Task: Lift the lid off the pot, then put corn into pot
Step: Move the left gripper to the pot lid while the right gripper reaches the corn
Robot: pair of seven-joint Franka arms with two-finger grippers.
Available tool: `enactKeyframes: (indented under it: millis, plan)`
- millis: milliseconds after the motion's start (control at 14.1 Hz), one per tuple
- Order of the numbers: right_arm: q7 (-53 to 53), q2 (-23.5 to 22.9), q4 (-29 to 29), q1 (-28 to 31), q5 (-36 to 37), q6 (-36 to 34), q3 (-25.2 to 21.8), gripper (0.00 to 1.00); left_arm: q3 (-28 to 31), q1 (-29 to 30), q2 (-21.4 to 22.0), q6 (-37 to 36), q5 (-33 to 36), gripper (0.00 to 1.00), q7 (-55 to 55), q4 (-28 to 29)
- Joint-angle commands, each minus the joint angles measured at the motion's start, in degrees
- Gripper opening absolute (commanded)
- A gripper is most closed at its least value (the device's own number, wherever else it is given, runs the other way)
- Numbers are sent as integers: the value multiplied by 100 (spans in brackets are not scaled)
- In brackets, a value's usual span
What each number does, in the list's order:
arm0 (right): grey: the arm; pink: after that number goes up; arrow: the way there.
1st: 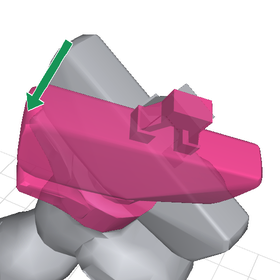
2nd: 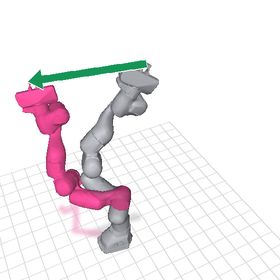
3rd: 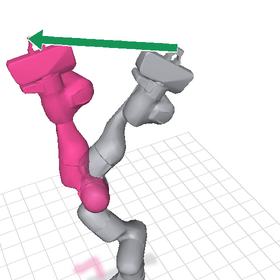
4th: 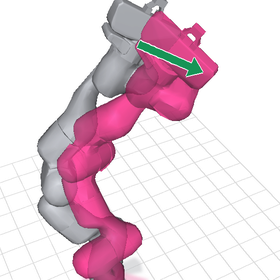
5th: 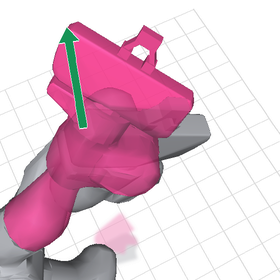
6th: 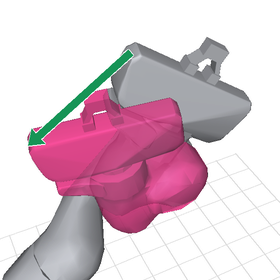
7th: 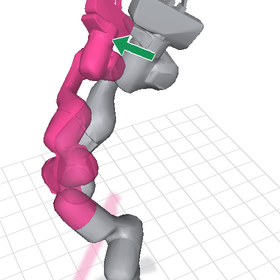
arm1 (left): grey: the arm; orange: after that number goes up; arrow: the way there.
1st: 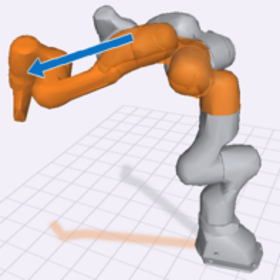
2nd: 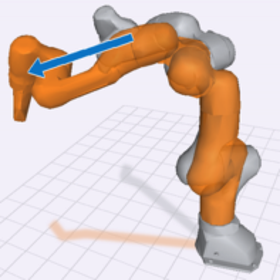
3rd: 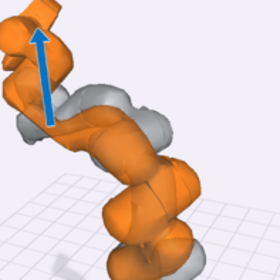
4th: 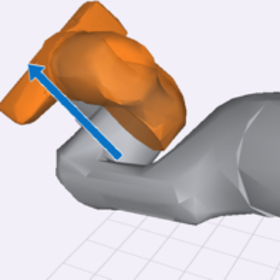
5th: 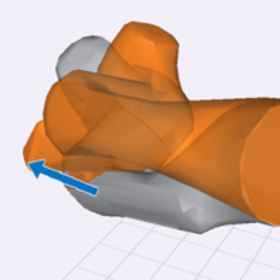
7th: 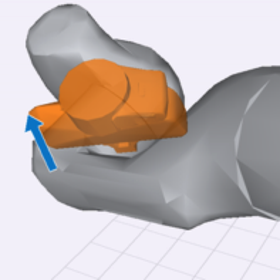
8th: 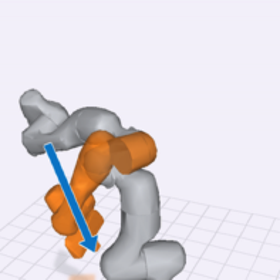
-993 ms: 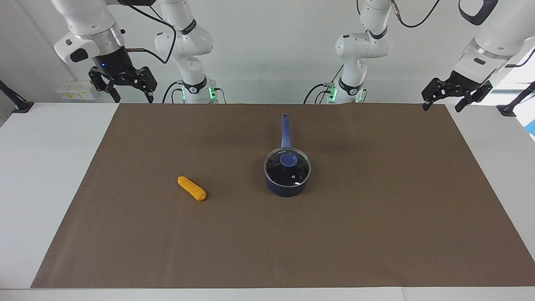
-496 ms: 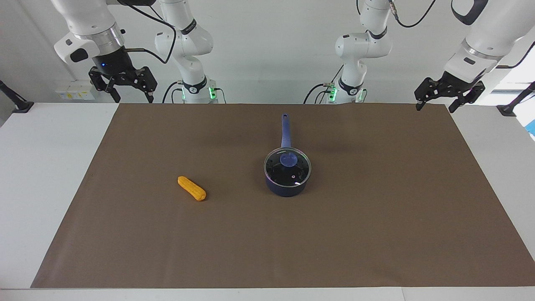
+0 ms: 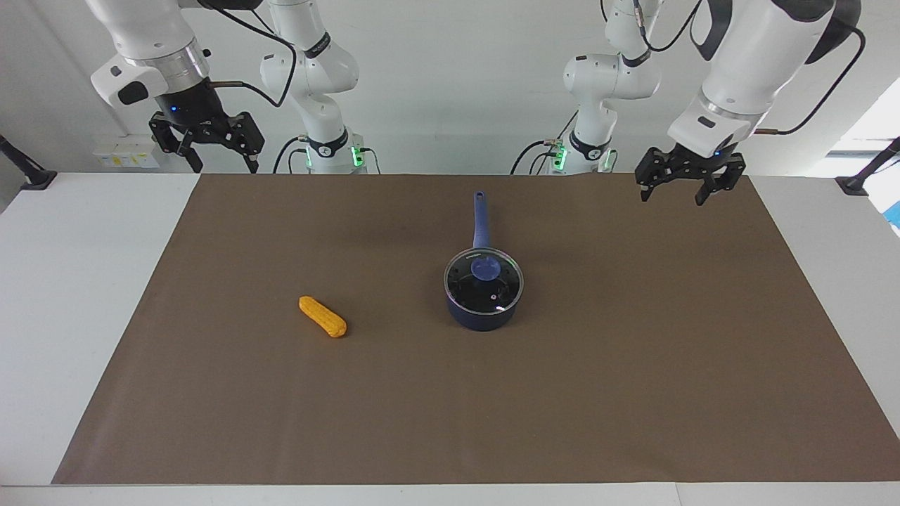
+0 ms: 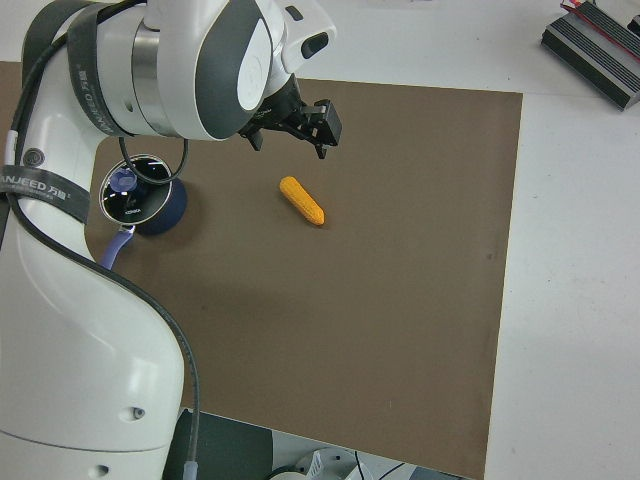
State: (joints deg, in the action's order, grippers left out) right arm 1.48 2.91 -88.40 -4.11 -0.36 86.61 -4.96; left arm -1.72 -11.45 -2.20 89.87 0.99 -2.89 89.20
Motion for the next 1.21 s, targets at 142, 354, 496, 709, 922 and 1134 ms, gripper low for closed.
enactKeyframes:
  millis: [142,354,496,709,922,1134]
  plan:
    - [10,8,68,-11,-79,-136,74,100,76,-401,53,390,-2,100,-588,290]
    - [-350,104,-334,-20,-78,196,74,100,76,-691,-114,487,-2,100,-984,291]
    - [-473,96,-599,-29,-78,565,83,100,76,-849,-219,592,-2,100,-1370,282]
    - [-1034,-18,-1142,-46,-87,1250,83,100,76,-1087,-491,847,7,100,-1942,256]
    - [-1815,-456,-1478,-142,-87,1928,91,100,76,-1315,-755,1041,33,100,-2478,212]
    - [-2449,-984,-1514,-326,-87,2455,91,100,85,-1613,-1290,1111,94,100,-3023,89]
